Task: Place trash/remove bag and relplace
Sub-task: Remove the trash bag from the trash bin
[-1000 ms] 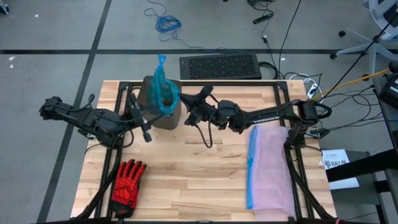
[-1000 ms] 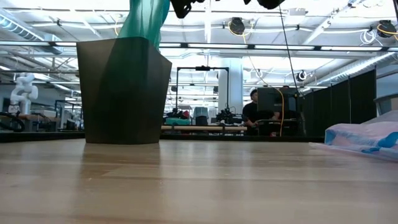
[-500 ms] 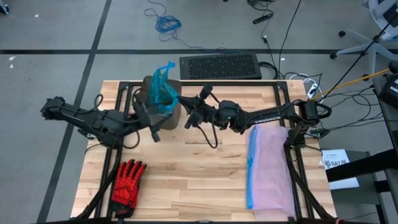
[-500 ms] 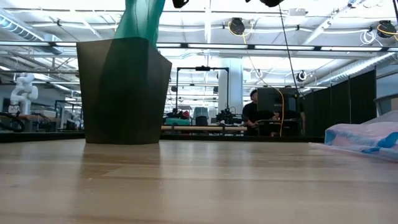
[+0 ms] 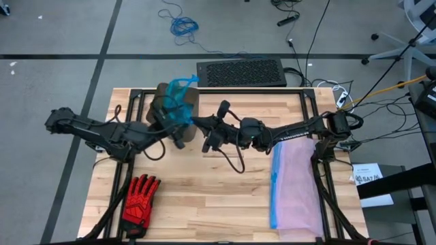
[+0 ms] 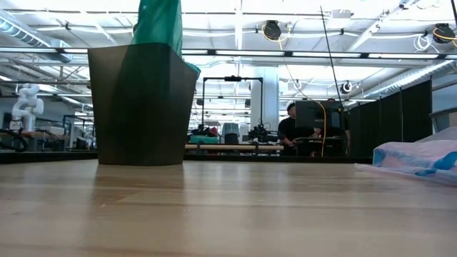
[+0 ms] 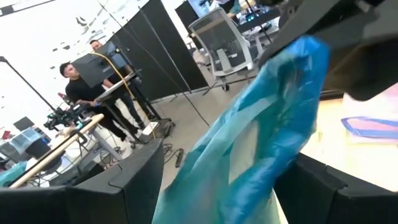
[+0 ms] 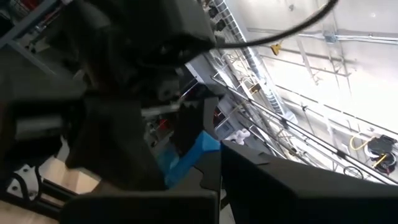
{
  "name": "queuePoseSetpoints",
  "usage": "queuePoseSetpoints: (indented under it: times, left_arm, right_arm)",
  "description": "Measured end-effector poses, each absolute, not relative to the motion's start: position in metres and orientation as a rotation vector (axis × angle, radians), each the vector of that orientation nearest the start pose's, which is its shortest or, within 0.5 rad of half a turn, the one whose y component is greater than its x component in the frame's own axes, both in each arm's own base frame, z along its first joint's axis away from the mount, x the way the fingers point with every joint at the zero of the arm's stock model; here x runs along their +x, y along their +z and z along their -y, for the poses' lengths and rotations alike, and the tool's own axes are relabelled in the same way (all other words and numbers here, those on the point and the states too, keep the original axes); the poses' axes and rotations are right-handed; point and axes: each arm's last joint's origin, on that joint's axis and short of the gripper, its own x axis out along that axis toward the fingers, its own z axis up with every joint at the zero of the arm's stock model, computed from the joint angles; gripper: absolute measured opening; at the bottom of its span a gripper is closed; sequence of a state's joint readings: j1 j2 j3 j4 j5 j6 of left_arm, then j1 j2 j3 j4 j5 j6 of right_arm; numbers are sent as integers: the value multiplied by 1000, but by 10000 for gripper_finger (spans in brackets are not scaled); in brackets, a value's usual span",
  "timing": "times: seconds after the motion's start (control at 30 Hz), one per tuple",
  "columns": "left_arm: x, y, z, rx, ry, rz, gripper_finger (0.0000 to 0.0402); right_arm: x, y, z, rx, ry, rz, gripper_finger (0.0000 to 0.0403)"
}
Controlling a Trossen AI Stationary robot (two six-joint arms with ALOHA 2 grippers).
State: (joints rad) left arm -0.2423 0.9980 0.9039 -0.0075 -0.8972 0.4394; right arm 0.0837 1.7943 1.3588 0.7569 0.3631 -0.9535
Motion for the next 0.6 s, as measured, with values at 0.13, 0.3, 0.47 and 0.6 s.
queuePoseSetpoints:
  times: [0.13, 0.3, 0.47, 0.6]
  left_arm:
    - [214, 351, 28, 471, 636, -240, 250]
    - [213, 350, 27, 476, 663, -253, 143]
    - [212, 344, 27, 468, 655, -298, 14]
    - [211, 341, 27, 450, 654, -319, 4]
  right_arm:
    - [416, 344, -27, -868, -397, 155, 0]
    - [416, 343, -28, -876, -396, 149, 0]
    - [415, 344, -26, -928, -450, 108, 0]
    - [415, 344, -26, -994, -488, 71, 0]
